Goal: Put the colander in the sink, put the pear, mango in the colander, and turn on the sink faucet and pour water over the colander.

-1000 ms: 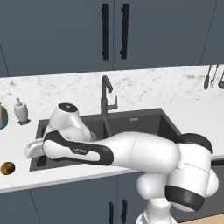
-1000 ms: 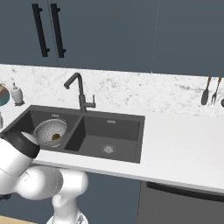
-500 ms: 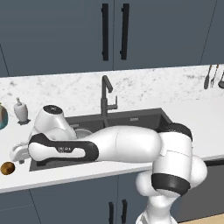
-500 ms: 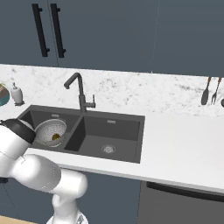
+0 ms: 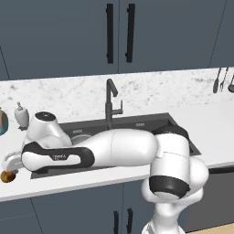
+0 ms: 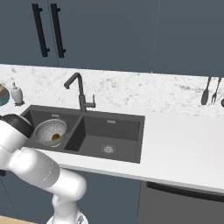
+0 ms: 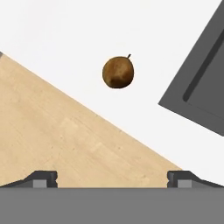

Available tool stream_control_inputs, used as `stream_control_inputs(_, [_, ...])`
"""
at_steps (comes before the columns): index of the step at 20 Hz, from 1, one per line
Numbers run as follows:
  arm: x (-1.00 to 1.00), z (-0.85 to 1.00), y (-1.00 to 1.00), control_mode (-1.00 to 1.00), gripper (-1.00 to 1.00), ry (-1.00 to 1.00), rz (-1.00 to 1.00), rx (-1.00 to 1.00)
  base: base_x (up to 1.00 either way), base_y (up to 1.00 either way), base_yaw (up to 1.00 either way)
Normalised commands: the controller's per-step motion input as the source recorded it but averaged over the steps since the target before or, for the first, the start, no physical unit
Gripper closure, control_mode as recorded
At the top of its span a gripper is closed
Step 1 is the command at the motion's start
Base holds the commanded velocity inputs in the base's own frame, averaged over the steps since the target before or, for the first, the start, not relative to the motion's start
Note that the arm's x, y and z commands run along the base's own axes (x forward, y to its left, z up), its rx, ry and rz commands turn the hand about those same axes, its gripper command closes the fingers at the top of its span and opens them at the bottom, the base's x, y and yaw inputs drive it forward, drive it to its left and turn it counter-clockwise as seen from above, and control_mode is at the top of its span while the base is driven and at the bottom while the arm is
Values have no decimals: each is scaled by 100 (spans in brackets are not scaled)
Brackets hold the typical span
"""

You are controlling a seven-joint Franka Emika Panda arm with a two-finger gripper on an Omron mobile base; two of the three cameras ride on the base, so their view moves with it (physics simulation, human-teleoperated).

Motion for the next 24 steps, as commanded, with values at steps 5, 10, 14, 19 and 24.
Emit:
stream_control_inputs(5, [0,-24,1,-100,-100,0,0,0,0,0,0])
stream_control_inputs(10, [5,-20,1,-100,-100,0,0,0,0,0,0])
stream_control_inputs(14, [21,-20,12,-100,-100,0,0,0,0,0,0])
stream_control_inputs(19, [28,-24,17,-100,-100,0,0,0,0,0,0])
stream_control_inputs(24, [30,-10,28,-100,-100,0,0,0,0,0,0])
